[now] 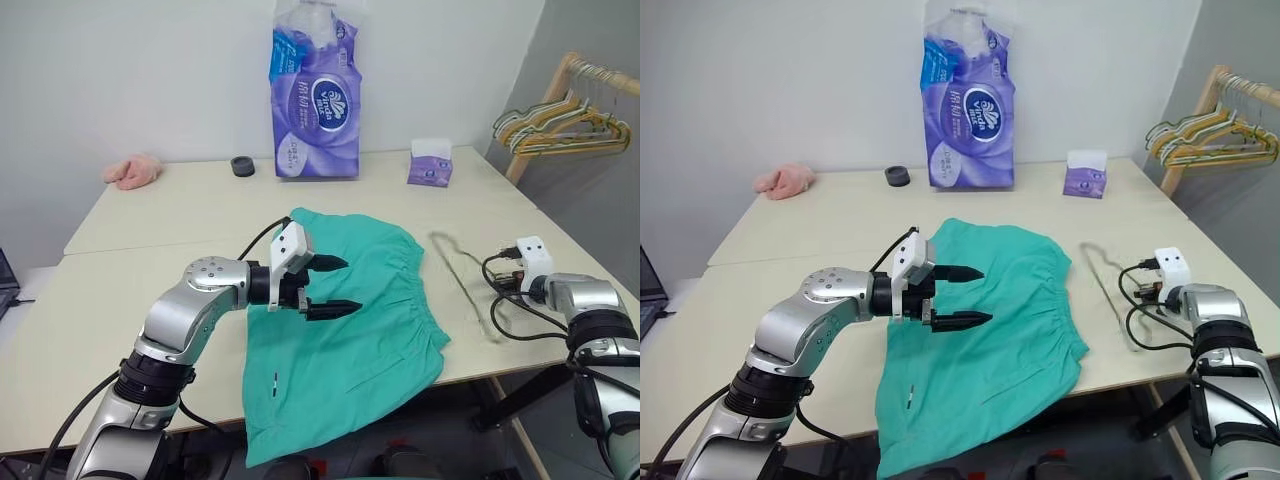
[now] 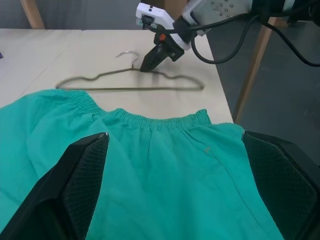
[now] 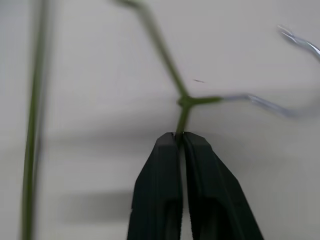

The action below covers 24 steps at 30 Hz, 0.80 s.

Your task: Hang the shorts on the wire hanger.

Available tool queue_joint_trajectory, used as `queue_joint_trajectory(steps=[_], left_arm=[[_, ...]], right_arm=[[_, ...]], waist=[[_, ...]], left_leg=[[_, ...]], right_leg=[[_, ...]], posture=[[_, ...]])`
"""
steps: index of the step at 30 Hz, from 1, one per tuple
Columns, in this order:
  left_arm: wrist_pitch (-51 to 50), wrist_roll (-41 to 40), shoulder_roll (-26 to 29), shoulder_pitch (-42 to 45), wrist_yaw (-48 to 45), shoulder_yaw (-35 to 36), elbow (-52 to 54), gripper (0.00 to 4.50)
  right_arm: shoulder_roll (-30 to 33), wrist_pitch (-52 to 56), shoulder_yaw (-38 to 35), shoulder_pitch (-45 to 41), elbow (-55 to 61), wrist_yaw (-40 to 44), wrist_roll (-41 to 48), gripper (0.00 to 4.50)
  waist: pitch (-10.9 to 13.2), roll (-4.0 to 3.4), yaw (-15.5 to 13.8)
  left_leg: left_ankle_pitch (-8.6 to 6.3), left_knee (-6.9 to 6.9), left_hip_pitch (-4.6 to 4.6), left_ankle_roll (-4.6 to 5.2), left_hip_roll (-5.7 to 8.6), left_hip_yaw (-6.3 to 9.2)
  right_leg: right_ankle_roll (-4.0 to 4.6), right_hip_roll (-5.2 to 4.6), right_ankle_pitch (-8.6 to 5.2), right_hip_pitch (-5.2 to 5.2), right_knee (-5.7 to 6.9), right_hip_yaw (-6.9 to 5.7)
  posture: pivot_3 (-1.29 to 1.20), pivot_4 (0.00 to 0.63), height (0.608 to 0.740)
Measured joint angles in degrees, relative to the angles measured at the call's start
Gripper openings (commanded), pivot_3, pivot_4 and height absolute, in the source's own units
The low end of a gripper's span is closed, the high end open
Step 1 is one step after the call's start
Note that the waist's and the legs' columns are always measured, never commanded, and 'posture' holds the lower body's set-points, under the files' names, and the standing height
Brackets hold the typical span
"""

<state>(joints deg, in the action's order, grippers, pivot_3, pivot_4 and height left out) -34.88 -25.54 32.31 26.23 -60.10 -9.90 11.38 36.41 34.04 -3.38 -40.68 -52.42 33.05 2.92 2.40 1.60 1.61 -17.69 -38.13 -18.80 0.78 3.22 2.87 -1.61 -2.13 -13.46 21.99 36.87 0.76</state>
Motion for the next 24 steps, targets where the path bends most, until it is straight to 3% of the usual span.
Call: queue_joint_trajectory(steps=[5,11,20,24], left_arm=[[0.8,1.0,-0.3,0.0,2.1,0.1,-0.6,4.5],[3.4,3.1,-3.3,4.1,8.4,2.8,-7.9,4.5],[9.3,5.7,-3.3,10.2,12.3,7.5,-18.9,4.5],[8.7,5.0,-1.8,13.5,10.6,9.3,-23.7,4.5]], right_arm=[[-1.0,-0.9,-2.2,-0.3,0.2,-3.3,0.6,0.03],[-0.9,-1.3,-2.3,-0.4,5.0,-5.0,0.5,0.03],[4.3,-5.5,-1.9,-1.1,20.4,-5.2,-1.4,0.03],[4.9,-5.6,0.5,3.7,34.7,-0.3,-0.9,0.03]], waist=[[0.0,-0.01,0.1],[0.3,-0.53,0.1],[0.5,-0.78,0.2],[0.4,-0.77,0.2]], left_leg=[[0.0,0.0,-0.01,0.0,0.01,-0.01],[0.01,0.05,-0.21,-0.02,0.04,-0.03],[-0.02,0.17,-0.32,-0.06,0.04,-0.02],[0.0,0.0,-1.1,-0.08,0.04,0.01]], right_leg=[[-0.01,-0.01,0.01,0.02,0.01,0.03],[-0.03,-0.02,0.03,0.29,0.07,0.07],[-0.04,-0.02,0.01,0.45,0.0,0.08],[-0.06,-0.04,0.04,1.29,0.22,0.05]], posture=[[-0.02,0.012,0.74],[-0.02,0.007,0.74],[-0.03,0.011,0.74],[-0.04,0.013,0.74]])
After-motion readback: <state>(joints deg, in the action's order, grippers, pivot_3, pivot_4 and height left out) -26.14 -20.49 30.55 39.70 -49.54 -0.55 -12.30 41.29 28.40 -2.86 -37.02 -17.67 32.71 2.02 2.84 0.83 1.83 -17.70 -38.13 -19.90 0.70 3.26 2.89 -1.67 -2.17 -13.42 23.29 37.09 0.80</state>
